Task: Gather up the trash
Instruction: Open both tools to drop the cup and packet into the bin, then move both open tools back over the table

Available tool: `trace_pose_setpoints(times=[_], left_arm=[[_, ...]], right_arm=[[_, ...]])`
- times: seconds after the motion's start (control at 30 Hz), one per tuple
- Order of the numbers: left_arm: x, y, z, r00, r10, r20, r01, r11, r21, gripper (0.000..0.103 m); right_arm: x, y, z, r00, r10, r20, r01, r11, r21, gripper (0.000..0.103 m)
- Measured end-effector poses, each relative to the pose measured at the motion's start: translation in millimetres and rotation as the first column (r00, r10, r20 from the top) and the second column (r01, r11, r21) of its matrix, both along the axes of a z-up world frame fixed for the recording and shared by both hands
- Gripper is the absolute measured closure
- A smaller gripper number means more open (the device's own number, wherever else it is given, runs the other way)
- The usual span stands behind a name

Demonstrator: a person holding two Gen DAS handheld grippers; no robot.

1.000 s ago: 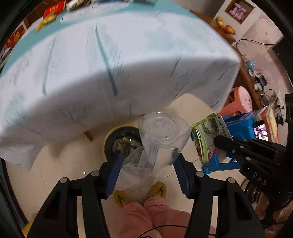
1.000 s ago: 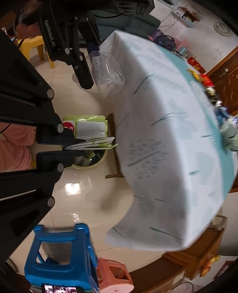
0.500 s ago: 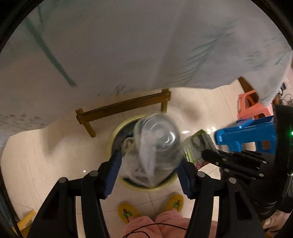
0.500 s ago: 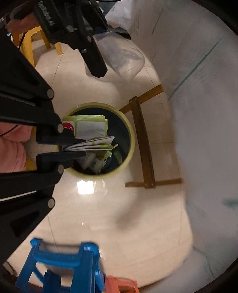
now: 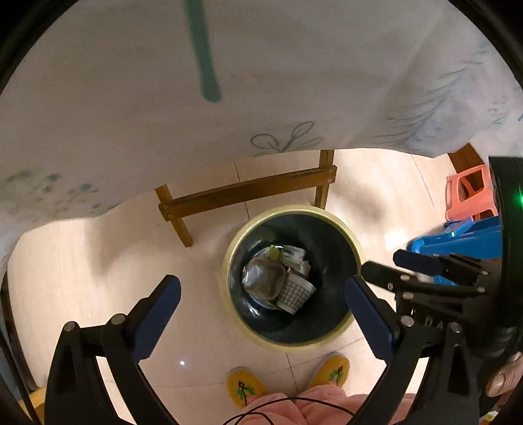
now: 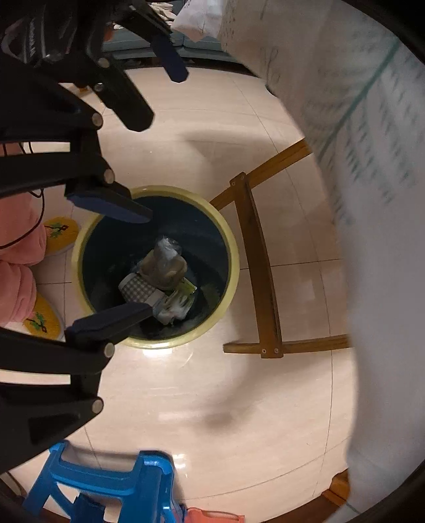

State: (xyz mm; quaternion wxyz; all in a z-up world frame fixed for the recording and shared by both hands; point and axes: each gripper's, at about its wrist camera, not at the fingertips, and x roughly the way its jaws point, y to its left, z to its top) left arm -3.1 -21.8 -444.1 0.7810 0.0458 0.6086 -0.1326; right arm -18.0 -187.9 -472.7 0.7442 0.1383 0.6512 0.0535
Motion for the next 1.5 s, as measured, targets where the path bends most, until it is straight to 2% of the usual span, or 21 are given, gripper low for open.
trace_pose_setpoints(times=[0.17,0.27,0.4,0.67,0.73,0.87,1.0,1.1,1.23,1.37,1.5], left_arm=[[-23.2,10.8,30.8,1.000,0.010,-0.020,-0.011,1.000,-0.009,0.003],[-34.0,16.6,65.4,1.000,0.017,-0.012,-0.017,1.000,-0.014,0.003],[-43.3,27.0,132.6,0.999,0.033,0.019,-0.032,0.998,-0.044,0.003],[-46.5,38.2,283.0,0.989,-0.009,0.144,0.025,0.994,-0.106,0.003],[-43.9,39.1,320.8,0.979,-0.035,0.199,0.059,0.991,-0.120,0.003],[-38.0,38.4,377.5,0.953,-0.077,0.293,0.119,0.985,-0.128,0.003],[-29.6,40.1,424.6,0.913,-0.117,0.390,0.177,0.977,-0.120,0.003],[-23.1,39.8,450.0,0.894,-0.123,0.432,0.194,0.973,-0.124,0.003],[-13.5,43.6,472.3,0.884,-0.121,0.451,0.199,0.971,-0.131,0.003],[0.3,41.1,479.9,0.889,-0.103,0.446,0.176,0.976,-0.125,0.003],[27.4,35.9,473.6,0.906,-0.083,0.414,0.153,0.978,-0.139,0.003]], right_arm=[[-12.6,-0.8,36.3,1.000,-0.026,-0.008,0.026,1.000,0.017,0.052],[-23.1,0.5,67.4,0.999,-0.031,-0.010,0.031,0.999,0.018,0.052],[-37.5,1.9,123.2,0.999,-0.044,0.004,0.044,0.999,0.032,0.052],[-58.5,4.8,275.9,0.993,-0.089,0.074,0.086,0.996,0.039,0.052],[-60.3,5.7,312.7,0.988,-0.099,0.118,0.097,0.995,0.024,0.052],[-62.3,11.4,383.6,0.966,-0.106,0.236,0.122,0.991,-0.053,0.052],[-61.2,12.5,432.3,0.937,-0.130,0.324,0.158,0.985,-0.064,0.052],[-56.7,17.7,458.7,0.918,-0.136,0.373,0.180,0.980,-0.086,0.052],[-46.7,24.7,477.7,0.903,-0.141,0.407,0.195,0.976,-0.094,0.052],[-35.3,27.8,484.5,0.898,-0.126,0.422,0.190,0.975,-0.114,0.052],[-18.8,22.3,483.7,0.896,-0.124,0.427,0.187,0.976,-0.109,0.052]])
